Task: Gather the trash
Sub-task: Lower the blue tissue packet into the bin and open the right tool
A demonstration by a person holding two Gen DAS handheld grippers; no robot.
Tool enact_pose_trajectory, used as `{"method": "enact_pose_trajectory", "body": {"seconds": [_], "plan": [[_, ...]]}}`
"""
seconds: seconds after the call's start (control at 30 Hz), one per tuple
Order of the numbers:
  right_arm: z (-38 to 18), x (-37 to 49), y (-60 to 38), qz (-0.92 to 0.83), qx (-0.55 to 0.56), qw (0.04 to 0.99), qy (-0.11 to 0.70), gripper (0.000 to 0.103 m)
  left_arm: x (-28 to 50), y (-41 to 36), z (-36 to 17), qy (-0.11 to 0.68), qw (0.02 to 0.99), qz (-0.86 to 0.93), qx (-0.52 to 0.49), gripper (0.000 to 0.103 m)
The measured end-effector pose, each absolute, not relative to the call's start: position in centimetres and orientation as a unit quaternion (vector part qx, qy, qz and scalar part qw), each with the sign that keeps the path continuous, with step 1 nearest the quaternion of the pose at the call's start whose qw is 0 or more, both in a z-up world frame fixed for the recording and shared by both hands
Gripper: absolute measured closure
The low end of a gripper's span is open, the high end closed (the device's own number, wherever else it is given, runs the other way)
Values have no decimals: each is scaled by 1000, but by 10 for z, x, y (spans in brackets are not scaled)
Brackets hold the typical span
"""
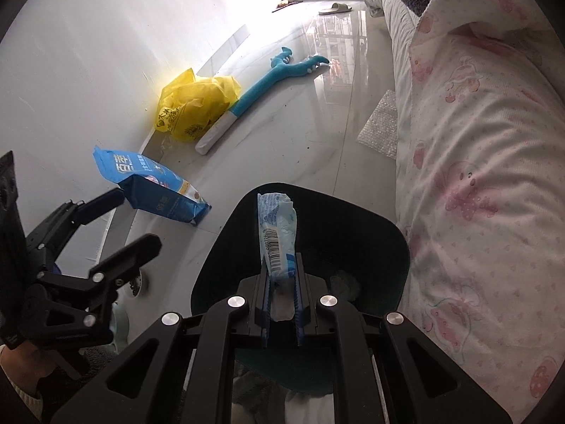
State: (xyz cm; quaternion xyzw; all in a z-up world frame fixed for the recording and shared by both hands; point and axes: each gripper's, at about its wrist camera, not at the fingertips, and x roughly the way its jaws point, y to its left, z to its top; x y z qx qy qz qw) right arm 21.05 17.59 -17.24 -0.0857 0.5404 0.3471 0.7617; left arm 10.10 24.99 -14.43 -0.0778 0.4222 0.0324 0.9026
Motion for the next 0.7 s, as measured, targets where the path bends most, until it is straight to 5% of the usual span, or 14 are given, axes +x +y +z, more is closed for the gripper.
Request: {"method": "enact_pose_trajectory", "body": {"seconds": [0.7], "plan": [[-240, 208, 193, 299, -142, 722, 607, 90, 77, 251, -97, 344, 936, 10, -69, 34]]}}
